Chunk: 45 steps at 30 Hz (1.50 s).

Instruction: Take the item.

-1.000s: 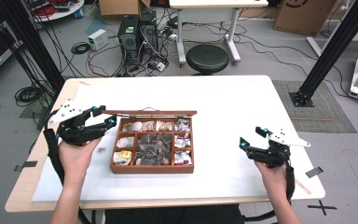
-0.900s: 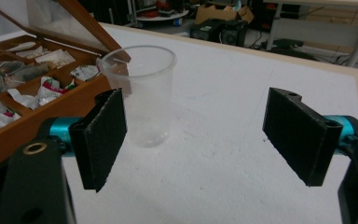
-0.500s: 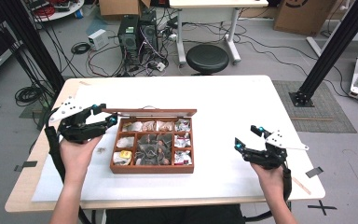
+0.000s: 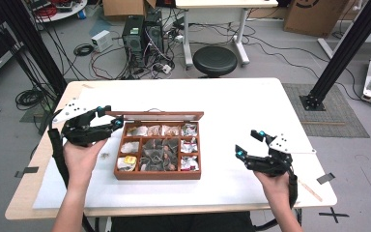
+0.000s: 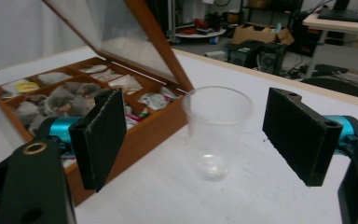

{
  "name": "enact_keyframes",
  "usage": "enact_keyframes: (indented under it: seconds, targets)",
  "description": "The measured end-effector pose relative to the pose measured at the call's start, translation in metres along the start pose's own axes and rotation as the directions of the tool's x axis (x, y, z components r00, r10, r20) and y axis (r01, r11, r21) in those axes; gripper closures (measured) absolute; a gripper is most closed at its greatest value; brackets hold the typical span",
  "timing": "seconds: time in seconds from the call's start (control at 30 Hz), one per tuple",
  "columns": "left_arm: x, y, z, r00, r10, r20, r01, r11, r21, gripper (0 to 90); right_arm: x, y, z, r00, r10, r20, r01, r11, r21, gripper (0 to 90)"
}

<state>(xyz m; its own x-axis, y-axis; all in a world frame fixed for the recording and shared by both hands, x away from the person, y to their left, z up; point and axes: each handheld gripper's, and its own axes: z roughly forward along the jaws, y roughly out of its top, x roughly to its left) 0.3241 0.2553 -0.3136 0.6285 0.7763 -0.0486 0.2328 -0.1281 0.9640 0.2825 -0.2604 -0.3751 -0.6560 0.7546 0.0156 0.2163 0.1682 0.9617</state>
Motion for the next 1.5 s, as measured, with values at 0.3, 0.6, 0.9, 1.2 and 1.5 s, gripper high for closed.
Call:
enact_keyframes:
  seconds: [0.3, 0.6, 0.9, 1.2, 1.5]
  targets:
    - [0.0, 0.0, 0.001, 0.9999, -0.011, -0.003, 0.011, 0.9999, -0.002, 37.0, 0.022, 0.012, 0.014, 0.9957, 0.008, -0.092, -0.005, 0.9994, 0.035, 22.9]
    - [0.0, 0.0, 0.001, 0.9998, -0.019, -0.003, 0.019, 0.9998, -0.004, 36.8, 0.053, 0.02, 0.047, 0.9802, -0.013, -0.198, 0.031, 0.9957, 0.087, 29.5]
    - [0.001, 0.0, 0.001, 0.9998, -0.019, -0.002, 0.019, 0.9998, -0.002, 36.7, 0.073, 0.023, 0.08, 0.9694, -0.036, -0.243, 0.071, 0.988, 0.137, 35.4]
    - [0.001, 0.0, 0.001, 0.9998, -0.019, -0.002, 0.019, 0.9998, -0.003, 36.7, 0.086, 0.024, 0.115, 0.973, -0.023, -0.23, 0.075, 0.9726, 0.22, 46.5]
    - [0.001, 0.0, 0.001, 0.9998, -0.018, -0.002, 0.018, 0.9998, -0.002, 36.6, 0.094, 0.027, 0.148, 0.989, 0.002, -0.148, 0.042, 0.9546, 0.295, 59.0]
